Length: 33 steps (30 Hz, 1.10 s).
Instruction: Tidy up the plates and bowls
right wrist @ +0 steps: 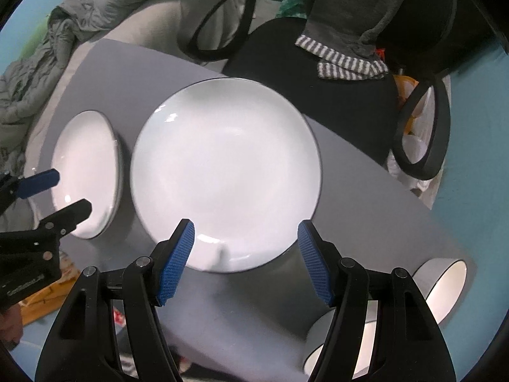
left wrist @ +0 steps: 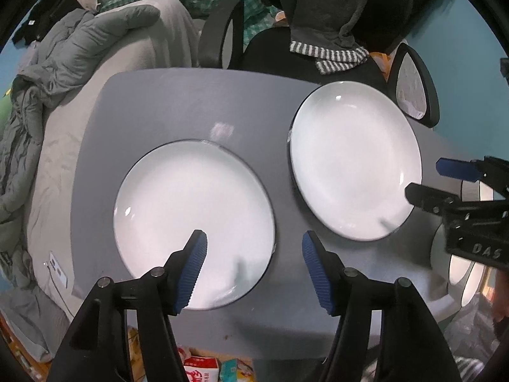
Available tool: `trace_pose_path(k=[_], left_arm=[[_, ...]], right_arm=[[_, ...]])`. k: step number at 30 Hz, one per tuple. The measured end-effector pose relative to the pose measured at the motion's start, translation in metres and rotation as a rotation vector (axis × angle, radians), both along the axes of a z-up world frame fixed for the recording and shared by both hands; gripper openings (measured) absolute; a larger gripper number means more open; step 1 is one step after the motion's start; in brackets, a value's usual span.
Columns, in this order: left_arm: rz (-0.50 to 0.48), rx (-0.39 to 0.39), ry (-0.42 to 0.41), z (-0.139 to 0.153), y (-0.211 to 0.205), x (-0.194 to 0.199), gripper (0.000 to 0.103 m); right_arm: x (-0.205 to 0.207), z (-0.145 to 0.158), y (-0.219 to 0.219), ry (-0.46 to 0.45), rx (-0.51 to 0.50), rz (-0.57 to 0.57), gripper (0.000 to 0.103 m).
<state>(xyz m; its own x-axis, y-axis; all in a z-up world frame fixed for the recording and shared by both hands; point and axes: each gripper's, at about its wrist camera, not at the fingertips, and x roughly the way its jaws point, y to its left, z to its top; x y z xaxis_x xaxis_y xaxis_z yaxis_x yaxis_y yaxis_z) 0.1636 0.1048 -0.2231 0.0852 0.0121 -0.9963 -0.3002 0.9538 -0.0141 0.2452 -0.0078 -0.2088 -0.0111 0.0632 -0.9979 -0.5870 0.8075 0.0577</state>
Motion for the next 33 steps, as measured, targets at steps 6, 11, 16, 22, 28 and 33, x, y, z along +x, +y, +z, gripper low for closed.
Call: trace_pose_path(k=[6, 11, 16, 22, 28, 33], left_arm=[[-0.011, 0.024, -0.007, 0.005, 0.012, -0.021, 0.064], [-0.021, 0.023, -0.007, 0.009, 0.023, -0.032, 0.064], [-0.079, 0.045, 0.001, 0.009, 0.033, -0.039, 0.070], [-0.109, 0.038, 0.024, 0.001, 0.056, -0.045, 0.070], [-0.114, 0.006, 0.041, -0.010, 0.089, -0.048, 0.070], [-0.132, -0.020, 0.048, -0.020, 0.119, -0.045, 0.070]], right_arm=[[-0.016, 0.012, 0.004, 0.013, 0.037, 0.016, 0.067], [-0.028, 0.015, 0.007, 0.045, 0.070, 0.001, 0.067], [-0.042, 0.013, 0.016, 0.065, 0.093, -0.016, 0.067], [-0.057, 0.005, 0.033, 0.092, 0.121, -0.035, 0.067], [-0.070, -0.011, 0.049, 0.144, 0.164, -0.083, 0.067], [-0.074, -0.023, 0.063, 0.176, 0.182, -0.154, 0.067]])
